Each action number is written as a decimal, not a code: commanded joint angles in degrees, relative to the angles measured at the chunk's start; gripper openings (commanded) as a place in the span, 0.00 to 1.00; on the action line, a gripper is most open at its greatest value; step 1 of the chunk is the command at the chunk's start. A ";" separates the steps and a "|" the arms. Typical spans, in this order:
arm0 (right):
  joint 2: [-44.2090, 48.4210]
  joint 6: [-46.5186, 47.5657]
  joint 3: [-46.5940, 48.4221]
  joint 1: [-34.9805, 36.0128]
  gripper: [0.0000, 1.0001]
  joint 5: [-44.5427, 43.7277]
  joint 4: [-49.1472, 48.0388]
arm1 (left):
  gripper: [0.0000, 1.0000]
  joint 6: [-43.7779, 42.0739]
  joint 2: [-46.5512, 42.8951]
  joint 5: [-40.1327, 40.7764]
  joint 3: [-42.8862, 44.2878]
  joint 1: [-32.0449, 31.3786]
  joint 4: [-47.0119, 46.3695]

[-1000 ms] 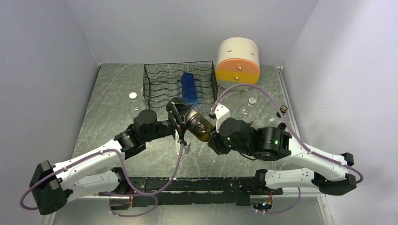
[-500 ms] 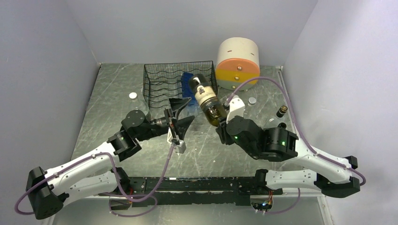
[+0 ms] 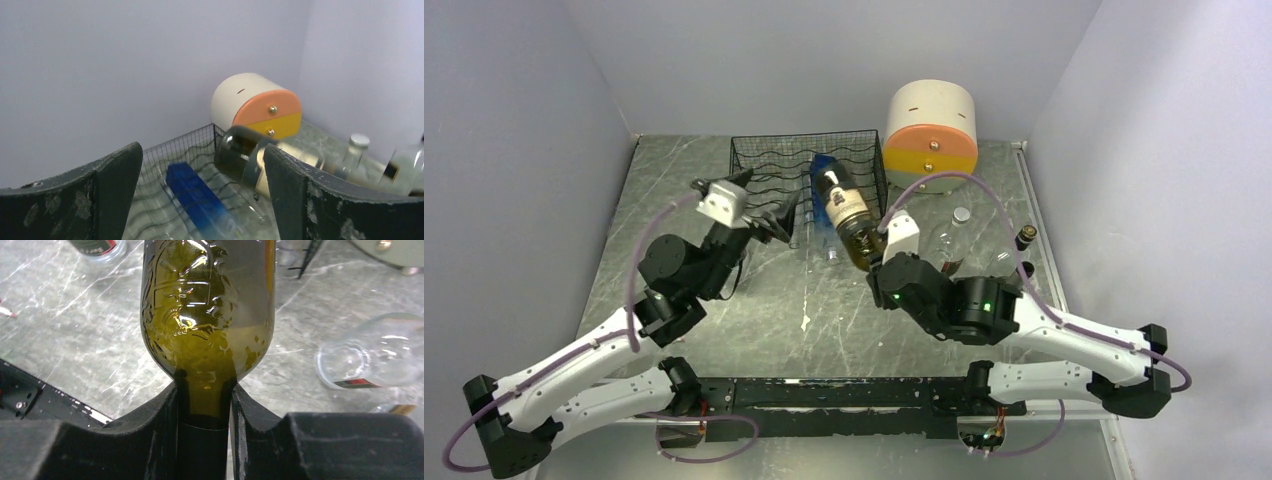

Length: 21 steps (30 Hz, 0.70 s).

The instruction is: Put the wine bottle on the wine rack

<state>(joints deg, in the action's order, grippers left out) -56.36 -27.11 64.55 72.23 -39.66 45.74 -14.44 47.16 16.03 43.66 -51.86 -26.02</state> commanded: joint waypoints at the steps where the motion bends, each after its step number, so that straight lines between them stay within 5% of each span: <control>1: -1.19 2.07 -1.86 -0.10 0.00 3.86 -14.19 | 0.94 25.84 -0.27 19.58 8.93 -0.09 18.72; 6: -6.15 0.98 -5.73 -0.08 0.00 10.29 -22.71 | 0.94 22.33 0.45 12.72 11.30 -0.09 28.15; 10: -11.67 -1.03 -6.74 -0.09 0.00 13.24 -28.18 | 0.94 25.53 1.00 16.19 12.71 -0.09 35.21; 16: -20.69 -4.22 -3.48 -0.10 0.00 11.49 -29.91 | 0.94 25.43 0.37 8.97 14.40 -0.09 42.73; 21: -26.38 -8.60 -2.06 -0.02 0.00 10.41 -32.18 | 0.94 26.65 0.53 10.66 18.38 -0.13 51.84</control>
<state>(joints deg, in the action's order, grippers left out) -81.45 -31.33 58.11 72.25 -25.21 23.55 10.63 48.34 26.89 57.54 -51.86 17.43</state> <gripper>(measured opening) 0.373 0.944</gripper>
